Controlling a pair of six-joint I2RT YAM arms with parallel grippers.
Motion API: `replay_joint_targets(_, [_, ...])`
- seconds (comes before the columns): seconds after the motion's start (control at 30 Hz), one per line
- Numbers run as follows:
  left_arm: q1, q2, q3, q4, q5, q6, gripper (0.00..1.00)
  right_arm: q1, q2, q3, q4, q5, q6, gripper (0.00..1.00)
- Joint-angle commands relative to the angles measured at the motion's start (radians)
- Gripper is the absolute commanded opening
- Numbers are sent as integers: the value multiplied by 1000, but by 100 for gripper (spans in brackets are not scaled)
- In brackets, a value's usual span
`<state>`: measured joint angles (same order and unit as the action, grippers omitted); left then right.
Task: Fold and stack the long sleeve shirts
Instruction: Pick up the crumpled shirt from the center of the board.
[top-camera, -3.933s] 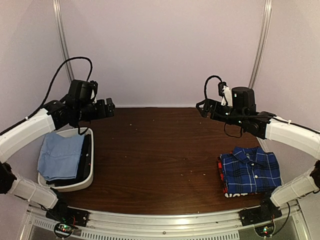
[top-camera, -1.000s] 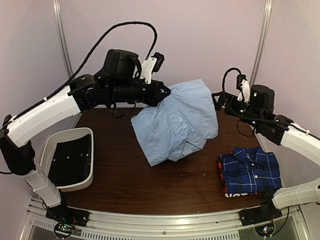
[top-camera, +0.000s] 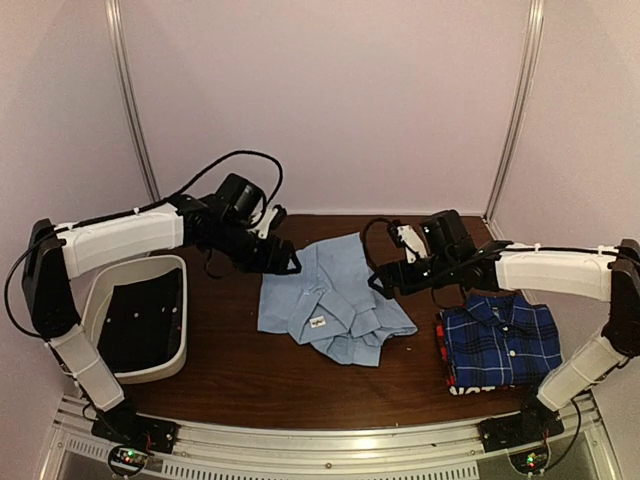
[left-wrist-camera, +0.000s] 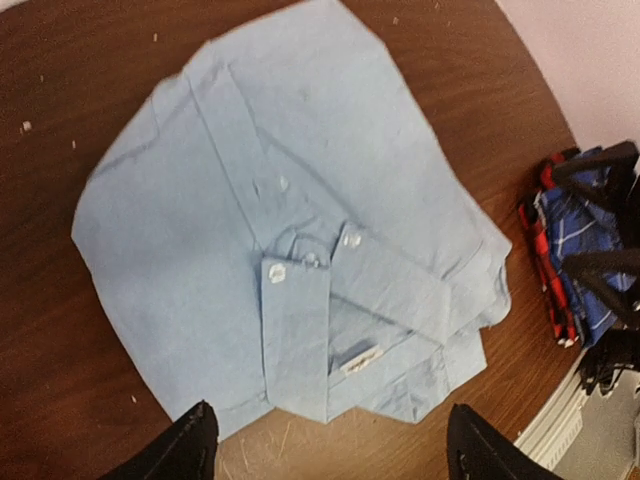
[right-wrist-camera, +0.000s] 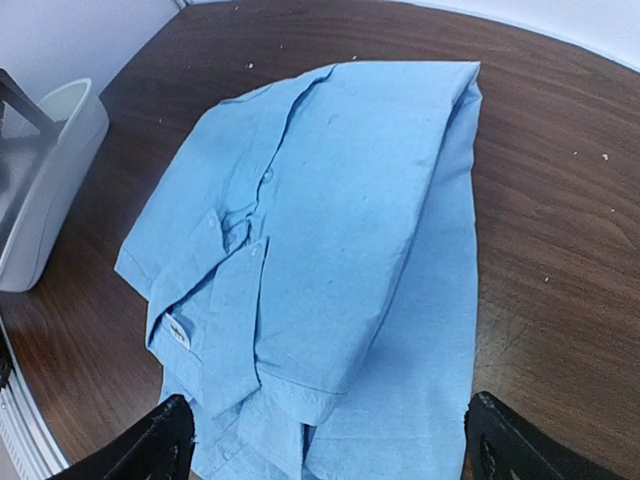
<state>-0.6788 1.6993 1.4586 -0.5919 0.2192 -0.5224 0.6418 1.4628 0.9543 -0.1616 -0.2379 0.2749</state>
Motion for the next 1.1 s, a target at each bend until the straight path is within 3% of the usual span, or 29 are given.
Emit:
replay_joint_targets(0.0, [-36, -56, -185, 6, -60, -26, 80, 34, 35, -10, -37, -30, -42, 93])
replay_joint_targets(0.27, [-44, -112, -421, 89, -95, -126, 78, 55, 91, -41, -5, -56, -13, 85])
replay_joint_targets(0.57, [-42, -43, -422, 109, -191, -146, 76, 56, 169, -30, 68, -67, 69, 78])
replay_joint_targets(0.73, [-42, -1, -419, 160, -172, -145, 73, 55, 195, -23, 119, -84, 110, 74])
replay_joint_targets(0.9, [-42, 47, -412, 198, -151, -142, 64, 55, 223, -10, 147, -99, 138, 67])
replay_joint_targets(1.07, [-42, 74, -403, 219, -137, -135, 44, 55, 239, -8, 159, -109, 157, 57])
